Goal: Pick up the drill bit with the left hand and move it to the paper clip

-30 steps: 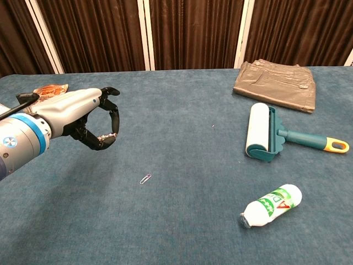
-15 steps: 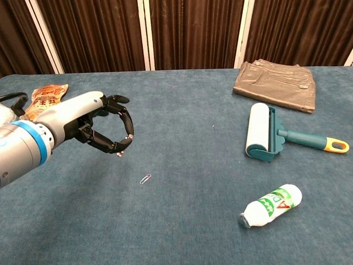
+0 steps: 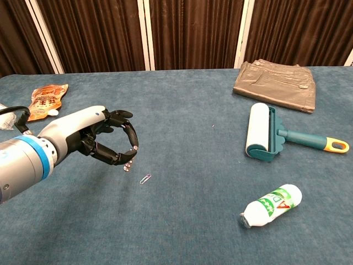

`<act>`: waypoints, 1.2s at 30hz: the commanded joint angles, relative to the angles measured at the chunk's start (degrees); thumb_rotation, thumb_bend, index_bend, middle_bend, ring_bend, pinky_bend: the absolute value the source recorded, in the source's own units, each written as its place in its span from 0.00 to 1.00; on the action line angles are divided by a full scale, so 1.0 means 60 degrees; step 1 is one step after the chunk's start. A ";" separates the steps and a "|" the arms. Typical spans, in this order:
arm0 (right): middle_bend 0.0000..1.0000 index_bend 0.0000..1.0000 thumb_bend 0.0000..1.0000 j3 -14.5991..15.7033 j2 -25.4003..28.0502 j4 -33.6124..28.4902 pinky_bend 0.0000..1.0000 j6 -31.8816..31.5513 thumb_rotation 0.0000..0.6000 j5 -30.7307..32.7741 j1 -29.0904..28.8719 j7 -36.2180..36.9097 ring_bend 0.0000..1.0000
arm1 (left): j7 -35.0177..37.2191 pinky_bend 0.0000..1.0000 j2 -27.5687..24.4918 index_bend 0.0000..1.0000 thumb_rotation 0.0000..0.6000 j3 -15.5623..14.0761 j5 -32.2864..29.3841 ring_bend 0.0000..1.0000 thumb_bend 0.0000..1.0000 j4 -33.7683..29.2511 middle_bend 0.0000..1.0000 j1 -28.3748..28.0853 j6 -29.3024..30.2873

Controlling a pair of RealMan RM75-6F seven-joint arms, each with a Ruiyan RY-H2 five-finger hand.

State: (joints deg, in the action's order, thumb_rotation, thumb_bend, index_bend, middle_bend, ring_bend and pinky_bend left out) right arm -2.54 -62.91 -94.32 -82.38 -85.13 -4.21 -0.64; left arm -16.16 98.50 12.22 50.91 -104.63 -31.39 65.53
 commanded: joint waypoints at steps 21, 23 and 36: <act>0.00 0.14 0.16 -0.0013 -0.0003 -0.0016 0.00 0.0039 1.00 0.0059 -0.0010 -0.0009 0.00 | 0.0249 0.00 0.0687 0.62 1.00 0.0192 -0.0519 0.00 0.45 0.0673 0.00 -0.0291 -0.0259; 0.00 0.14 0.16 -0.0014 0.0010 -0.0015 0.00 0.0033 1.00 0.0073 0.0001 0.0013 0.00 | 0.0263 0.00 0.0742 0.62 1.00 0.0199 -0.0507 0.00 0.45 0.0716 0.00 -0.0308 -0.0252; 0.00 0.14 0.16 -0.0003 0.0043 -0.0018 0.00 -0.0033 1.00 0.0034 0.0037 0.0031 0.00 | 0.0294 0.00 0.0915 0.63 1.00 0.0284 -0.0544 0.00 0.45 0.0823 0.00 -0.0399 -0.0218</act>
State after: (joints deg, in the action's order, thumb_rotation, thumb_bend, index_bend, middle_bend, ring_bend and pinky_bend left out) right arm -2.56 -62.65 -94.43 -82.58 -84.93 -3.99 -0.45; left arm -14.40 103.99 13.93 47.65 -99.69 -33.78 64.22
